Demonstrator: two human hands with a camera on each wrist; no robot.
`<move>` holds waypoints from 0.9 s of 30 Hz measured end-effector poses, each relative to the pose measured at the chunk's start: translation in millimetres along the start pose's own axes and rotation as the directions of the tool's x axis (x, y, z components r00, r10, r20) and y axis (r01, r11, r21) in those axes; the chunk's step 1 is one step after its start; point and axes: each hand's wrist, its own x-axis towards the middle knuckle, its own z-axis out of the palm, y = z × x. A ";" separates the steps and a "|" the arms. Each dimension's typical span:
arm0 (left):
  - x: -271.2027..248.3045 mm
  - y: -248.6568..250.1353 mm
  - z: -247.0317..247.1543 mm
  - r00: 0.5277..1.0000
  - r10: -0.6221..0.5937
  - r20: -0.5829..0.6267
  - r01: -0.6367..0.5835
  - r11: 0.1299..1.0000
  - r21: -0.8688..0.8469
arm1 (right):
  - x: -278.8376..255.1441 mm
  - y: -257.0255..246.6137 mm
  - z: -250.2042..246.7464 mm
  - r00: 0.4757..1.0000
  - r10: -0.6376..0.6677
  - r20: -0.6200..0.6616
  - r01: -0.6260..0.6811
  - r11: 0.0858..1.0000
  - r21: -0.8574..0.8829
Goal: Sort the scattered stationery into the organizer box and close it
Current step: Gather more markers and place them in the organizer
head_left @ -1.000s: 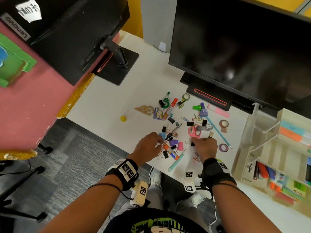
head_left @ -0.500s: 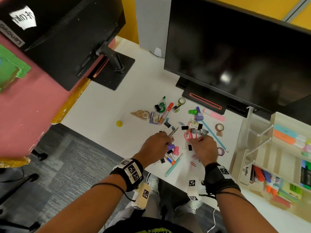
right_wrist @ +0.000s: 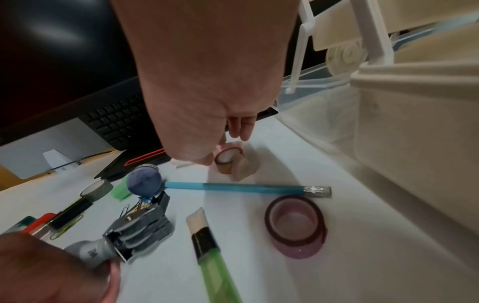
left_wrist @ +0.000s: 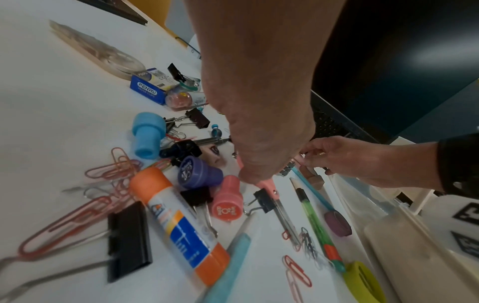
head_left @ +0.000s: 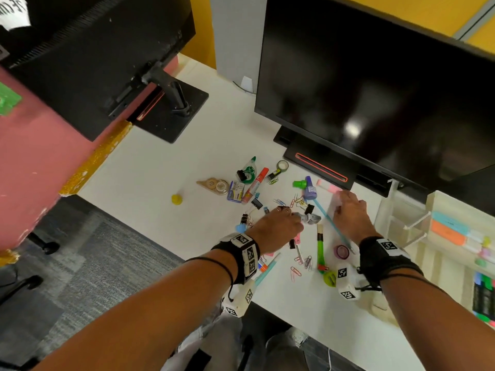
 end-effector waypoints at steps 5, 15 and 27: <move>0.4 -2.2 -0.1 0.999 -0.007 0.039 0.005 0.999 0.052 | -3.1 3.0 2.5 0.993 0.009 -0.118 -0.010 1.000 -0.013; 18.7 -2.7 -8.0 0.976 0.129 0.176 -0.161 0.969 0.188 | -5.5 -10.9 9.6 0.990 0.010 -0.138 -0.016 0.999 -0.039; 22.9 -1.8 -27.2 0.976 -0.061 -0.210 -0.026 0.920 -0.391 | -46.4 -23.6 -17.8 0.945 0.095 -0.314 0.081 0.860 0.504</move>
